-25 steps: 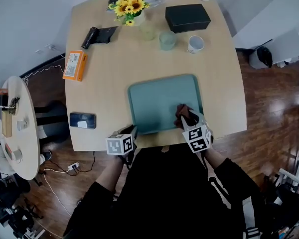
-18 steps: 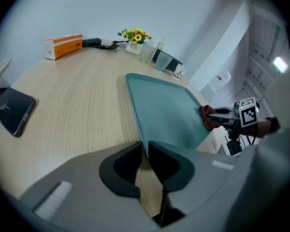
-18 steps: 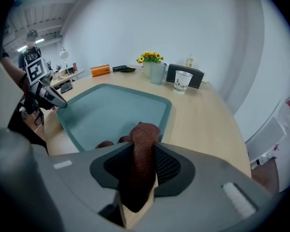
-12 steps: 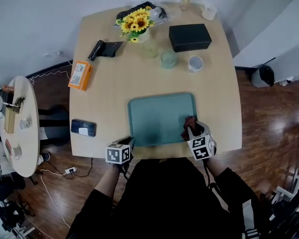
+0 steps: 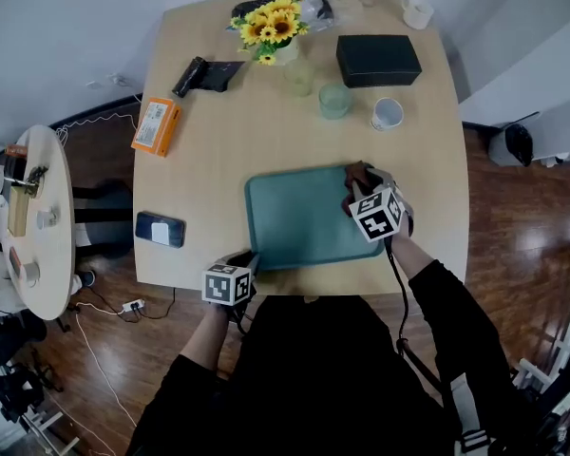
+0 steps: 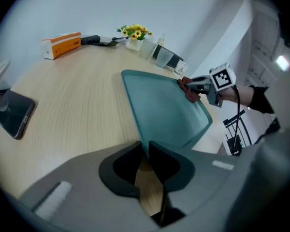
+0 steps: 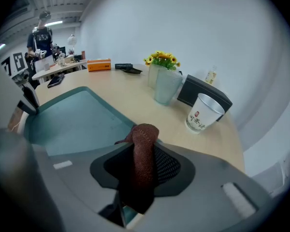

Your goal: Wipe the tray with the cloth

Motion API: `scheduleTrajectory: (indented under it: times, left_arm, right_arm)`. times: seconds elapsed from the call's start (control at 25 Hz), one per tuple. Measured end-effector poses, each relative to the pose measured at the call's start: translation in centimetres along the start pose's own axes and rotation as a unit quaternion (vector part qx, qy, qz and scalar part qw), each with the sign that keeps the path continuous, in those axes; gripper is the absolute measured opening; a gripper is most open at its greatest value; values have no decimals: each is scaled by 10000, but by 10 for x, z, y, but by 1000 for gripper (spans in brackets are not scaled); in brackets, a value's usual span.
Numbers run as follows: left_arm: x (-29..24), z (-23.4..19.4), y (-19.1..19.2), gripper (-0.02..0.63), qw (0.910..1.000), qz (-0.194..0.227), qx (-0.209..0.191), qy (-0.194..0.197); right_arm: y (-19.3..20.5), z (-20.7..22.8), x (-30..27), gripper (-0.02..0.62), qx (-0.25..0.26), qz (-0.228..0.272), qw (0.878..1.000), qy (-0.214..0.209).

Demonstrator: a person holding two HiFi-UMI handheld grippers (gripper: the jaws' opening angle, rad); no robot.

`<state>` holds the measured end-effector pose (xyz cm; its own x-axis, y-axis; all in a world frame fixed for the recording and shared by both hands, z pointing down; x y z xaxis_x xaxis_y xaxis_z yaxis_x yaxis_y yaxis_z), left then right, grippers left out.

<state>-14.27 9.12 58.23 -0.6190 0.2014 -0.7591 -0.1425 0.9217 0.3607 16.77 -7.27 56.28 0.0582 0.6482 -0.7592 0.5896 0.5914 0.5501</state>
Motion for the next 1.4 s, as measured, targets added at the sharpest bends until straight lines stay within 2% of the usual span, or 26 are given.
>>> scheduleTrajectory:
  times: [0.2, 0.44, 0.84, 1.12, 1.4]
  left_arm:
    - [-1, -2, -1, 34, 9999, 44, 42, 84]
    - [0, -3, 1, 35, 9999, 9, 31, 121]
    - [1, -4, 0, 37, 9998, -77, -49, 186]
    - [0, -2, -1, 35, 9997, -111, -137, 172]
    - [0, -2, -1, 34, 9997, -68, -121, 200]
  right_arm:
    - [-8, -7, -3, 115, 431, 107, 9990, 110]
    - [5, -34, 21, 116, 398, 88, 9991, -122]
    - [54, -94, 84, 115, 373, -4, 9974, -614]
    - [62, -100, 95, 114, 288, -130, 9967, -752]
    - [50, -104, 84, 114, 683, -46, 9940, -855]
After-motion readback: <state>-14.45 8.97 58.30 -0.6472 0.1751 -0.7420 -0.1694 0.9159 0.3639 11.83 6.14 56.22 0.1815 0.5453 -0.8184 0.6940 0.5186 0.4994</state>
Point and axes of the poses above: the fingertips, and each gripper's own axes: x backward along the fingers, z to its right, y out of its underside, the point moved 7 cm from there along x, backward along the fingers, and after that the axes turned 11 degrees about y, right-handed, at the moved point
